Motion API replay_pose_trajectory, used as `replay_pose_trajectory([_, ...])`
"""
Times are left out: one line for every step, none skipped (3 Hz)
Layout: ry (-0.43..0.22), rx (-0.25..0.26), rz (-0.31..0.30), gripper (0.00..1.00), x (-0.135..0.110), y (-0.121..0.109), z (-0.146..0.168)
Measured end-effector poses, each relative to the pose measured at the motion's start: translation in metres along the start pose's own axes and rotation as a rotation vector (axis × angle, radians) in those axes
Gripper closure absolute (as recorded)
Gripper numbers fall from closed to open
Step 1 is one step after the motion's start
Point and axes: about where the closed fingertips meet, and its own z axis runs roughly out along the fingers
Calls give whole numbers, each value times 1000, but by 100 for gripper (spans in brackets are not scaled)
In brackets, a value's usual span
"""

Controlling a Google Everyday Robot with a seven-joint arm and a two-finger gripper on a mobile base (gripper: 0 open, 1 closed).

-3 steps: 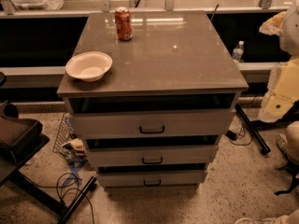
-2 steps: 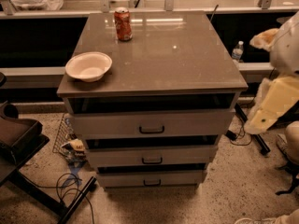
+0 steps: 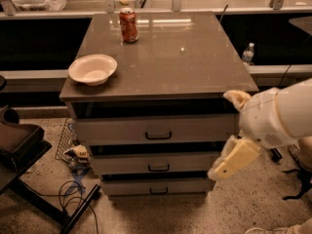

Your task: Open middle drawer

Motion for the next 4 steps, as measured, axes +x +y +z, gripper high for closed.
replay_pose_trajectory([-151, 8, 13, 0, -8, 17, 50])
replay_pose_trajectory([-247, 42, 4, 0, -16, 20, 95])
replay_pose_trajectory([-299, 66, -15, 0, -23, 20, 126])
replay_pose_trajectory([-299, 66, -15, 0, -23, 20, 126])
